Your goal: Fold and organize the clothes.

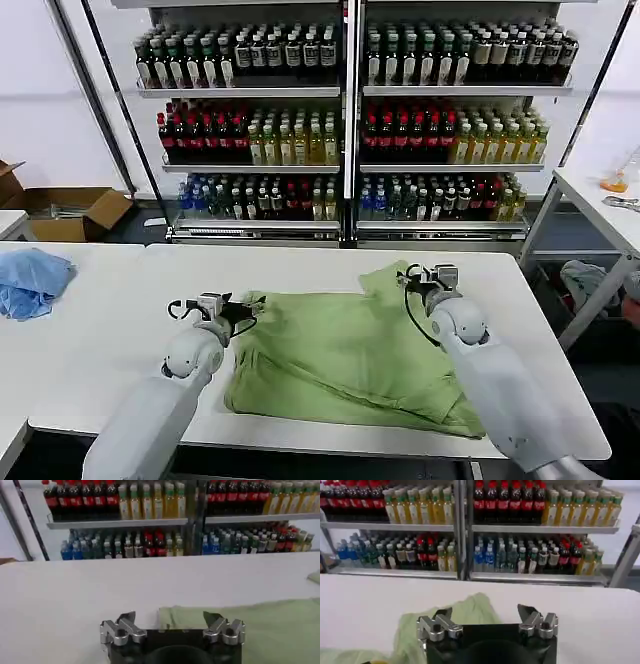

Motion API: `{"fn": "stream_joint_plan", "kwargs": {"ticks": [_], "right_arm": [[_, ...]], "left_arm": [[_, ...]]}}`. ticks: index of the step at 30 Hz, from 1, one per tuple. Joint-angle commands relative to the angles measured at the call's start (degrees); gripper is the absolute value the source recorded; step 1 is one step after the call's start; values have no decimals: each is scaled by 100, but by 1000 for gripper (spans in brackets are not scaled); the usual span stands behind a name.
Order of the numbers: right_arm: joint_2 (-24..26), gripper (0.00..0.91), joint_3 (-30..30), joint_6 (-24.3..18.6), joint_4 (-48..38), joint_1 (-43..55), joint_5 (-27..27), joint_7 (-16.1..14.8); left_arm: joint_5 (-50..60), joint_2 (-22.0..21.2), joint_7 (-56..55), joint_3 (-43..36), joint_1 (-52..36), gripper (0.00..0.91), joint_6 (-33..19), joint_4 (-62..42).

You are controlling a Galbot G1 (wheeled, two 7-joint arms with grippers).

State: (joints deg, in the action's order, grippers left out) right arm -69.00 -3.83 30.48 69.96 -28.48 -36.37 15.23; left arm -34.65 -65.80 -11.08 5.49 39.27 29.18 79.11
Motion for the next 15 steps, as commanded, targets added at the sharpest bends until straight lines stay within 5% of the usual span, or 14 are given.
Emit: {"fn": "stream_joint_plan", "kwargs": {"ticks": [1,3,6,10,11,12,14,15], "right_arm": [[-323,907,139,-39,-1254,511,47,-155],[-369,907,122,-40,-1339,515,52,-191],[-442,907,82,7,-1462,542,48,-246],[-519,907,63,10,-1602,574,52,-312],[-523,786,63,10,-1602,575,51,-317],[-535,353,62,9,-1629,577,51,-338],[-547,71,66,1,-1645,572,51,-372],[-552,20,68,1,-1645,567,49,-389]], "left_arm": [[96,-149,-7,-150,-440,907,-32,-713],[122,-157,-6,-167,-446,756,-34,-752],[141,-164,16,-179,-430,292,-33,-793],[120,-158,106,-187,-381,151,-32,-751],[114,-157,127,-189,-374,141,-32,-742],[104,-153,156,-192,-367,131,-32,-736],[89,-154,227,-188,-353,121,-37,-722],[81,-154,240,-187,-344,121,-41,-717]]}}
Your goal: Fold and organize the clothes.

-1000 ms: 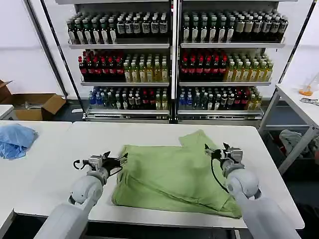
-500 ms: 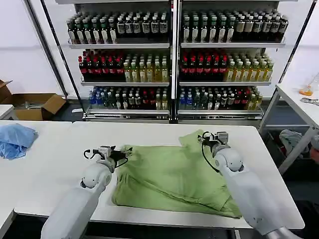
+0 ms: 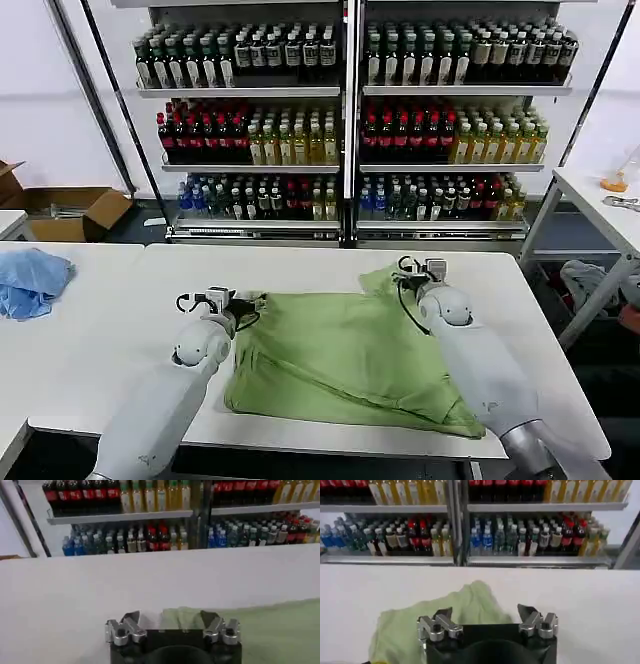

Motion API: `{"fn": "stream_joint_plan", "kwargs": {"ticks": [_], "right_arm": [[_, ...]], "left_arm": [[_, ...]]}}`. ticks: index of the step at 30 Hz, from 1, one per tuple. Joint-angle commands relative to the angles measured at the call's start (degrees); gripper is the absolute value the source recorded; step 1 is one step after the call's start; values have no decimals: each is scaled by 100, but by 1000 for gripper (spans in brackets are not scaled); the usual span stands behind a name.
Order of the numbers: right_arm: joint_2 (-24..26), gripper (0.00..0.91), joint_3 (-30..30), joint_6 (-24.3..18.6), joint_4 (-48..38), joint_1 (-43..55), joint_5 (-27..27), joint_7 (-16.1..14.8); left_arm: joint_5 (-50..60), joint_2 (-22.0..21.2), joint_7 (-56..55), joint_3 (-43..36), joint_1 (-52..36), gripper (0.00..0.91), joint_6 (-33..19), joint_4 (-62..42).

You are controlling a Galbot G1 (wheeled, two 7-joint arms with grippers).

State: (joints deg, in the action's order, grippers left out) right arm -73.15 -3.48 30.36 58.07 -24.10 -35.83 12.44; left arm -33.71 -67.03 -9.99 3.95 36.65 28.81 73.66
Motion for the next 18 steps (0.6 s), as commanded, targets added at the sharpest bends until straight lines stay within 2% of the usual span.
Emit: {"fn": "stream_joint_plan", "kwargs": {"ticks": [1,10,18], "right_arm": [[-141,0,40,15,-452,120,-6,-123],[-100,0,100,29,-338,15,-11,-277],[-3,0,70,-155,47,-129,-34,-262]], "left_arm": [[-24,-28,158,-29,-69,111,-11,-155],[-118,28,299,9,29,101,-90,-61],[-385,98,403,132,185,91,-299,215]]}}
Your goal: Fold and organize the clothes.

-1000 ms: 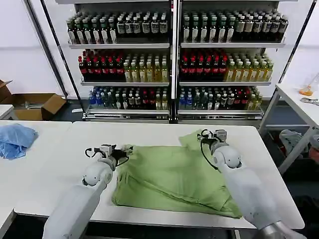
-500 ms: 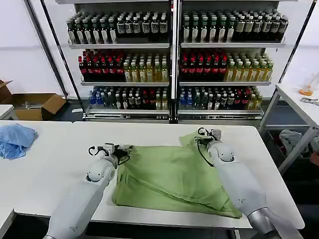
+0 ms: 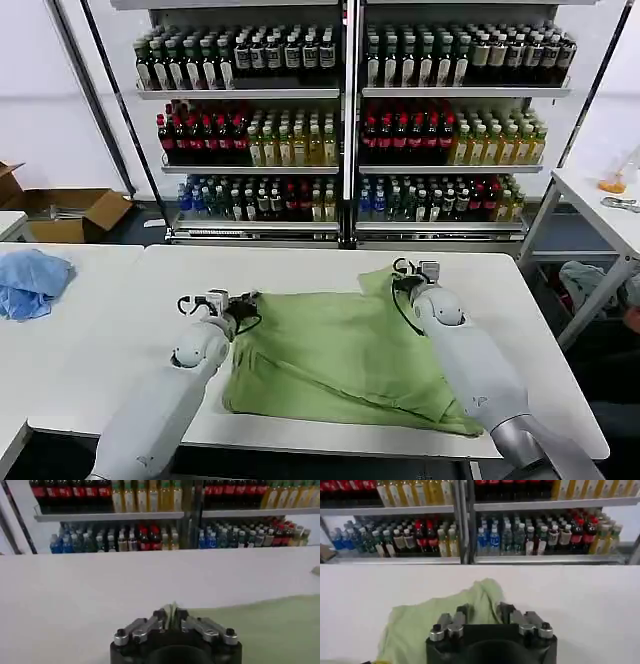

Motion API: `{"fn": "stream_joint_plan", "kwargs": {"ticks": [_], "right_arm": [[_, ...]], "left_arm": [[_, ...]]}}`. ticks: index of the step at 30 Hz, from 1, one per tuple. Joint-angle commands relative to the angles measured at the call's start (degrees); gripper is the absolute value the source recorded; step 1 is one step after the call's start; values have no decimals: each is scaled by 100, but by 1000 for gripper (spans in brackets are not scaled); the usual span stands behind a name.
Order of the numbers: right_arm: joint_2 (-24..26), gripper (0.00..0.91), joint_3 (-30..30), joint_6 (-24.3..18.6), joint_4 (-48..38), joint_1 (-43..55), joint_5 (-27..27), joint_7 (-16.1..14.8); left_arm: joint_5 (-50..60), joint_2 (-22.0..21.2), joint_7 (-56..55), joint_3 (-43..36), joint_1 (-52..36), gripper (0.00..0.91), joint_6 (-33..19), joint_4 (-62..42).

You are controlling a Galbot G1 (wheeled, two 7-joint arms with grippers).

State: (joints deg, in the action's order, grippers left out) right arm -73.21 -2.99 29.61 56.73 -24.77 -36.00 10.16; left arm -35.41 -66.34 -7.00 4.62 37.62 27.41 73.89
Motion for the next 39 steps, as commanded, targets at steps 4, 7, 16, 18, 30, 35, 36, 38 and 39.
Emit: {"fn": "stream_joint_plan", "kwargs": {"ticks": [4,7,16,18,30,35,36,38,39], "right_arm": [[140,0,-44,-320,690,-265,-40,3],[267,0,-114,-415,1178,-428,-141,19],[696,0,-459,-440,2600,-1169,-401,106],[815,0,-576,-421,2955,-1392,-439,130],[1247,0,-1405,-252,4567,-2687,-583,237],[1383,0,-1851,-194,5181,-3497,-636,248],[1398,0,-1929,-180,5338,-3660,-636,252],[1408,0,-2084,-161,5600,-3944,-631,273],[1402,0,-2141,-140,5722,-4117,-629,301]], "left_arm": [[-355,89,140,190,214,91,-247,445],[-490,129,163,312,344,91,-284,719],[-761,336,205,641,886,91,-276,1669],[-806,408,214,712,1060,91,-250,1888],[-959,663,267,1044,1702,81,-150,2589],[-957,776,306,1134,1987,81,-85,2922],[-949,819,320,1160,2087,81,-78,2971],[-910,872,339,1188,2219,81,-76,3086],[-893,902,343,1200,2284,81,-70,3130]]}}
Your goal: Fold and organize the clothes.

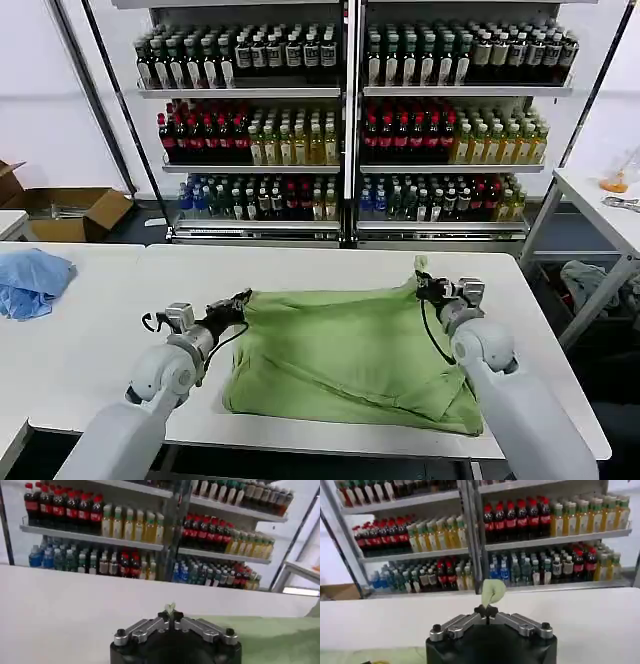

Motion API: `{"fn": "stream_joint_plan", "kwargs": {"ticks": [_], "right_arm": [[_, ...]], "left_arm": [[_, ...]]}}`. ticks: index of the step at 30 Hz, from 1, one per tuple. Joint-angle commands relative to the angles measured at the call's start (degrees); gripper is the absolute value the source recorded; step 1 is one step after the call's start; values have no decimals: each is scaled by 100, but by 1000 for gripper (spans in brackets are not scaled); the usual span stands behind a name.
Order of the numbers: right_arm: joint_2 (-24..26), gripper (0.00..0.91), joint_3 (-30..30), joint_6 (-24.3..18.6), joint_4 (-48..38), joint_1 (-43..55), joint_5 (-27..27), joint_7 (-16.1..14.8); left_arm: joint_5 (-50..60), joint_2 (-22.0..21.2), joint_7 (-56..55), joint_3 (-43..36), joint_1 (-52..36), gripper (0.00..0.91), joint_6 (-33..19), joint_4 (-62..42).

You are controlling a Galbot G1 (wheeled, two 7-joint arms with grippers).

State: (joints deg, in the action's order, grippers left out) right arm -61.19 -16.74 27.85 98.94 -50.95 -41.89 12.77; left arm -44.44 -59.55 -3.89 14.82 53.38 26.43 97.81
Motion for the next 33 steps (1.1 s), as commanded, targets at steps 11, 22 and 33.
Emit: {"fn": "stream_joint_plan", "kwargs": {"ticks": [11,22,33], "right_arm": [[-29,0,-1190,176,1959,-2417,48,149],[-237,907,-964,458,1547,-2221,291,266],[-332,907,-1091,405,2009,-2879,824,63]], "left_arm": [[455,358,115,158,1206,81,69,915],[955,193,100,1,1149,907,107,717],[1708,-348,-681,312,2105,907,-457,1504]]}}
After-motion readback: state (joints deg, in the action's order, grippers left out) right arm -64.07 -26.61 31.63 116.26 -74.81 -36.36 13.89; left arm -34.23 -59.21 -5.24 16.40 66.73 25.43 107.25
